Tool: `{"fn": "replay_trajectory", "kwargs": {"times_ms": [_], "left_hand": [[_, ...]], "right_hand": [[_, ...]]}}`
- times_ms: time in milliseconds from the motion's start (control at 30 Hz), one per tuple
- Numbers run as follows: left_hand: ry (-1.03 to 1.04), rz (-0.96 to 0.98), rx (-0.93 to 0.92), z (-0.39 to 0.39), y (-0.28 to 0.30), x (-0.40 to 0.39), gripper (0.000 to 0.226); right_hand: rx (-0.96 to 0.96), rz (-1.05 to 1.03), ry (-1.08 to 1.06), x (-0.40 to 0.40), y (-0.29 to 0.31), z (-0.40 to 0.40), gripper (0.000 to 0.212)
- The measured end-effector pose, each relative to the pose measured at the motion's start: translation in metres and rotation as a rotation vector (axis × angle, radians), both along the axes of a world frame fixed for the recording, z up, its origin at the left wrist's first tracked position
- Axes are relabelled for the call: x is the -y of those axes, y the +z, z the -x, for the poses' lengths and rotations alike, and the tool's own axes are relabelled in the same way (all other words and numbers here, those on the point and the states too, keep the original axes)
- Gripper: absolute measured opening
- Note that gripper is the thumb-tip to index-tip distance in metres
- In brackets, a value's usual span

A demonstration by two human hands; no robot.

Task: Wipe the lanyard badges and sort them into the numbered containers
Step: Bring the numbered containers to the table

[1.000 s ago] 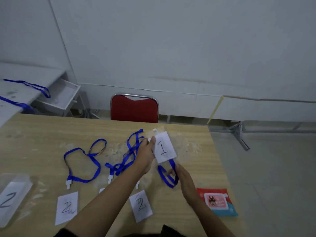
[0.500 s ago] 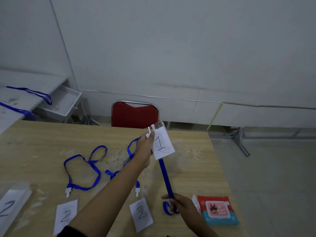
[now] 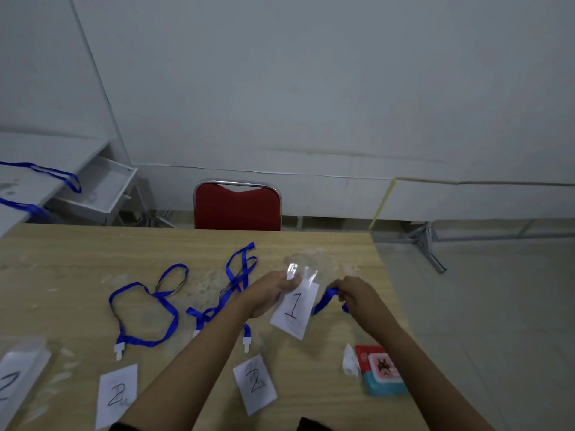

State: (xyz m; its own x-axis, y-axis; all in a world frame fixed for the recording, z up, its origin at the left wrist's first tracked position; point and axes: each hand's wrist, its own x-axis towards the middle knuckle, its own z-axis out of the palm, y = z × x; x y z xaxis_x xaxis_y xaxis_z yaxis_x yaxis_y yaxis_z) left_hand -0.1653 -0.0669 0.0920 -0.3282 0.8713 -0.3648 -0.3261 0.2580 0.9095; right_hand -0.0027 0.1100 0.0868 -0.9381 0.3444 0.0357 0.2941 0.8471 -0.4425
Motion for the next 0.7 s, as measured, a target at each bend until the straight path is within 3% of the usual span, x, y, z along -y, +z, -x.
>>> {"fn": "replay_trajectory", "kwargs": {"times_ms": [167,400,700], "left_hand": [[-0.009,-0.033,0.058,-0.009,0.005,-0.006,0.035],[-0.06,-0.042,-0.074,-0.013,0.014,-0.009,0.018],[0.006,-0.104,-0.017,-0.02,0.009,-0.009,0.019]], "right_hand": [[-0.083,-0.028,0.057,-0.002,0.029,0.015,0.033],[-0.129,0.087,0.046,-0.002,0.044,0.026,0.034],[-0.176,0.217,0.028,-0.007,0.049,0.03,0.043]]}}
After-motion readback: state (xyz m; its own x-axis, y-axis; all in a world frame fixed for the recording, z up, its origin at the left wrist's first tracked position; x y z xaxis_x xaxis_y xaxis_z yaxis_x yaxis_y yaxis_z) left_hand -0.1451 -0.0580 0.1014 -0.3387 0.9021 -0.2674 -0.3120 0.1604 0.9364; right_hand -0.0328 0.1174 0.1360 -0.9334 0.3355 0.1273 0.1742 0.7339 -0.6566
